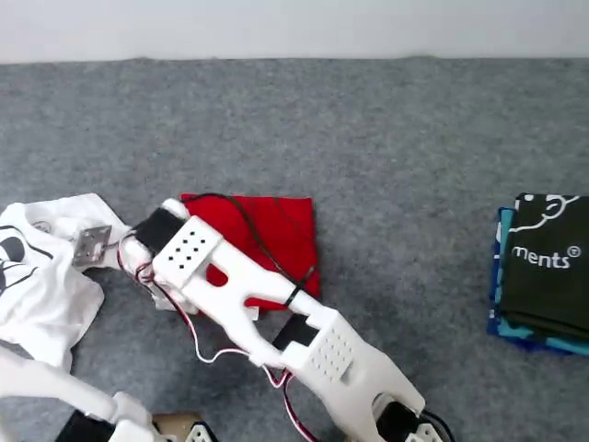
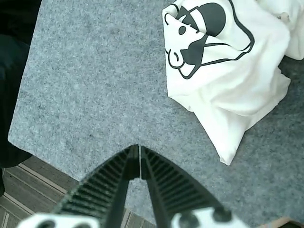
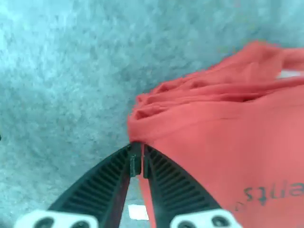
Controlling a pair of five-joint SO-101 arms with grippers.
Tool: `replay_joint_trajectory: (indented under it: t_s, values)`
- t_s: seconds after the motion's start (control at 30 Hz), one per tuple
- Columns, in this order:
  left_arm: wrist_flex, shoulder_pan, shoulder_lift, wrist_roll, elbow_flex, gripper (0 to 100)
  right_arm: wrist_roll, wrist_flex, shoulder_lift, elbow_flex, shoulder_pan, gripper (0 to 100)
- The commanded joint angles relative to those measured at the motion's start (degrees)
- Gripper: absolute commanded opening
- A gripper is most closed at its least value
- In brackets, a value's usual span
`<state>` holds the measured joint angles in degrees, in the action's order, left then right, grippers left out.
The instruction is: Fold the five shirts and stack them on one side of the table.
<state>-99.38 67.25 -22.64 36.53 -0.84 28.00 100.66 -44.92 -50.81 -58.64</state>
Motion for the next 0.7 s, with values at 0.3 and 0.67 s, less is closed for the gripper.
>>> replay_joint_trajectory:
  t_s: [0.3, 0.67]
  values:
    - [-0.97, 0.26, -2.02, -0.35, -0.13, 2, 0.18, -5.23, 1.98, -3.60, 16.48, 1.4]
    - [-0.97, 0.00, -2.02, -0.35, -0.13, 2, 0.00, 0.22, -8.57, -3.60, 0.31, 1.0]
